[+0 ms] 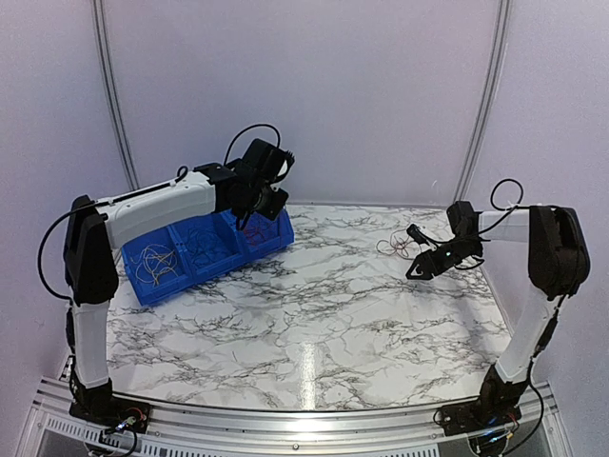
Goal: Untangle the cables
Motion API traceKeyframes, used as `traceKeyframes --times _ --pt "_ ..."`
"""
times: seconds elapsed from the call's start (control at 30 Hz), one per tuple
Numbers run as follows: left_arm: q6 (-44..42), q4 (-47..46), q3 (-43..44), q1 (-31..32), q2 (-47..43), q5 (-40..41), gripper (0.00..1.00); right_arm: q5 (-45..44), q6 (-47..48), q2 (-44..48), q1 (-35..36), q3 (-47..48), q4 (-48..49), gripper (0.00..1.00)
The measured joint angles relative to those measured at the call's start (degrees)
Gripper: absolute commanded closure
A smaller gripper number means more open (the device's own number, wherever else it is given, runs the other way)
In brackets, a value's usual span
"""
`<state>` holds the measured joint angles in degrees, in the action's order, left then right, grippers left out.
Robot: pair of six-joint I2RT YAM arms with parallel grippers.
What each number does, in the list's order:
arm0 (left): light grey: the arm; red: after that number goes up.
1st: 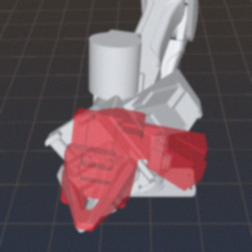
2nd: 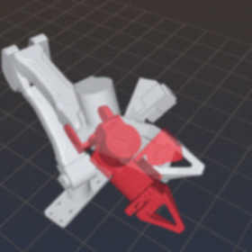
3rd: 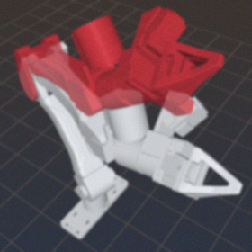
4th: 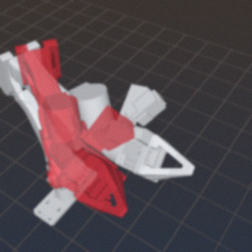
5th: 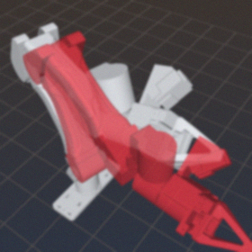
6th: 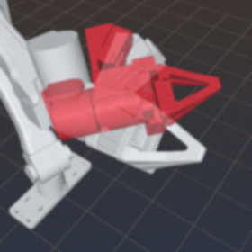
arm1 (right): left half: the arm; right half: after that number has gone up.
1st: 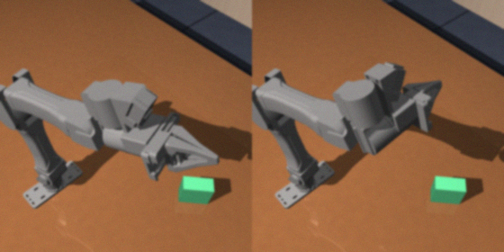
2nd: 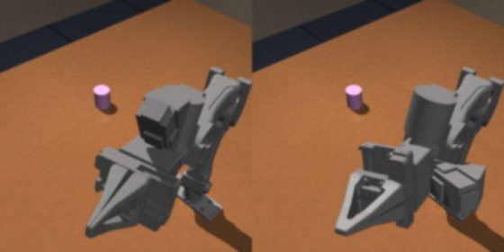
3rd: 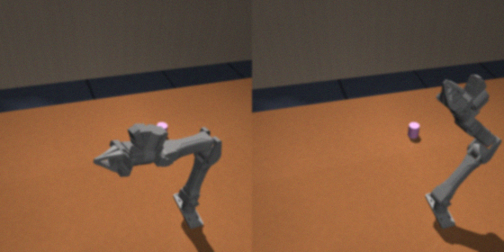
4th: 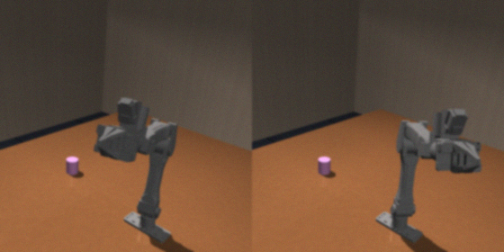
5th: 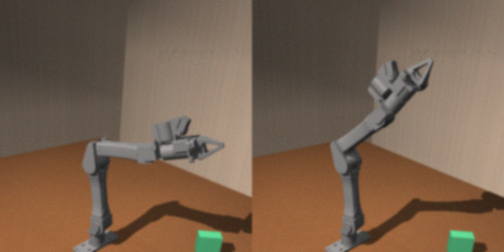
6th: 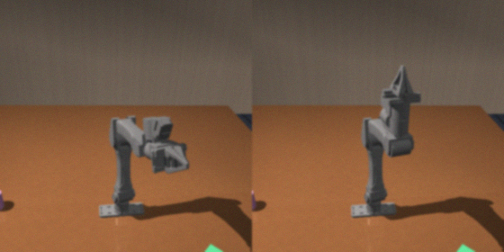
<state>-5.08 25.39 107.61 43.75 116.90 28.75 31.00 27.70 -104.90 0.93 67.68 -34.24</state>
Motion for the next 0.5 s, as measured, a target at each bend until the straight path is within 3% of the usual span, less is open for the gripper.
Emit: traceKeyframes --times 0.27,0.5 --pt "-4.96 -1.07 15.13 -3.98 8.33 0.48 1.0 0.0 0.02 -0.15 0.0 0.02 -0.13 0.43" --pt "-10.91 -4.96 17.59 -6.49 12.59 2.36 1.0 0.0 0.17 -0.76 0.0 0.04 -0.2 0.44"
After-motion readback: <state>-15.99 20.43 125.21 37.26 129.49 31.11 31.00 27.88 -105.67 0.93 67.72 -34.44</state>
